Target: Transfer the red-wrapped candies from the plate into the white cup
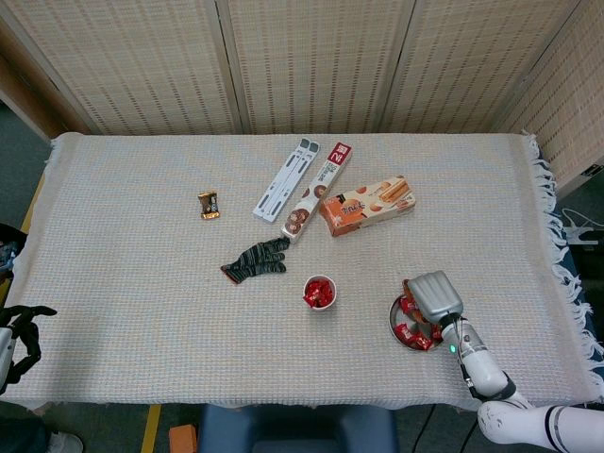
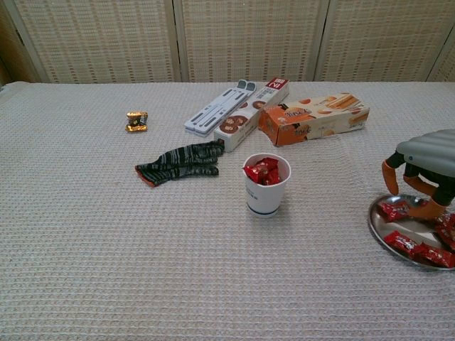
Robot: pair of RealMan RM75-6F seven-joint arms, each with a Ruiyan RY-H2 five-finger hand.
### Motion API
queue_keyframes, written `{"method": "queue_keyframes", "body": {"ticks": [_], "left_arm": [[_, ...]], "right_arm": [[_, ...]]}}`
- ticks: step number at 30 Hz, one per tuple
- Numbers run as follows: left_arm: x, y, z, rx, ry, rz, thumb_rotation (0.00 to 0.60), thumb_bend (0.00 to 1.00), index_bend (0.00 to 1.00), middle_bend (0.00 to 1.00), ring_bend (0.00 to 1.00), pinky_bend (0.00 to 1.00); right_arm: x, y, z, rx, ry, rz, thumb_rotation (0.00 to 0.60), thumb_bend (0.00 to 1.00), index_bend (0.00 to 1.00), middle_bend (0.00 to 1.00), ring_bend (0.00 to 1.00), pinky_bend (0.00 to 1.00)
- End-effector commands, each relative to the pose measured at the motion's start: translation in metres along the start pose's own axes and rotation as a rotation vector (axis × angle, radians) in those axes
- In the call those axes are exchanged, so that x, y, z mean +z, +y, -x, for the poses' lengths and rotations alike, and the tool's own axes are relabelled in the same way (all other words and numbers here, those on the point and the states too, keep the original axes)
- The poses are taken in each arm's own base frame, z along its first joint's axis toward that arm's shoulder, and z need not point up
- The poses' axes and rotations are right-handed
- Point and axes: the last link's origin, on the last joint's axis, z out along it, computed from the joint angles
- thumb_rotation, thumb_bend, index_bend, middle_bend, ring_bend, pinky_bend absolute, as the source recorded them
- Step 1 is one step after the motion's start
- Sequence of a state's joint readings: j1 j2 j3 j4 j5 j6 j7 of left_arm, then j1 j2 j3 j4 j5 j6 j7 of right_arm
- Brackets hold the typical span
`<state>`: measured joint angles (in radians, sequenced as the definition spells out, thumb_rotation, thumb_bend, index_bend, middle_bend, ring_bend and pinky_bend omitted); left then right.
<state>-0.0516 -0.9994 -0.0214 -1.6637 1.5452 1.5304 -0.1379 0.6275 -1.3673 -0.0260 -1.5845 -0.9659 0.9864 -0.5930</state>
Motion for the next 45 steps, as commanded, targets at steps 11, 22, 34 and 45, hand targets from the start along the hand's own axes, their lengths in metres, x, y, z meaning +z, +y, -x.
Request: {"method": "queue_keyframes", "body": {"ticks": [11, 22, 34, 45], "left_arm": [[0.000, 0.000, 0.000, 0.003, -0.002, -0.001, 0.600, 0.42, 0.35, 0.26, 0.27, 0.28], [0.000, 0.000, 0.000, 0.000, -0.002, 0.000, 0.600, 0.42, 0.35, 0.26, 0.27, 0.28], [0.000, 0.000, 0.000, -0.001, -0.002, 0.000, 0.600, 0.42, 0.34, 0.26, 0.27, 0.28], [0.000, 0.000, 0.000, -0.001, -0.002, 0.000, 0.600, 0.42, 0.35, 0.26, 0.27, 0.28]], "right_arm": [[0.008, 0.009, 0.019, -0.007, -0.056, 0.032, 0.600, 0.15, 0.51, 0.82, 0.81, 1.00], [0.007, 0.005, 0.019, -0.002, -0.040, 0.021, 0.600, 0.16, 0.62, 0.82, 0.81, 1.00], [0.004, 0.000, 0.009, 0.040, -0.001, -0.019, 0.600, 0.18, 0.55, 0.82, 0.82, 1.00], [0.005, -0.004, 0.013, 0.054, -0.012, -0.058, 0.600, 0.18, 0.39, 0.82, 0.82, 1.00]]}}
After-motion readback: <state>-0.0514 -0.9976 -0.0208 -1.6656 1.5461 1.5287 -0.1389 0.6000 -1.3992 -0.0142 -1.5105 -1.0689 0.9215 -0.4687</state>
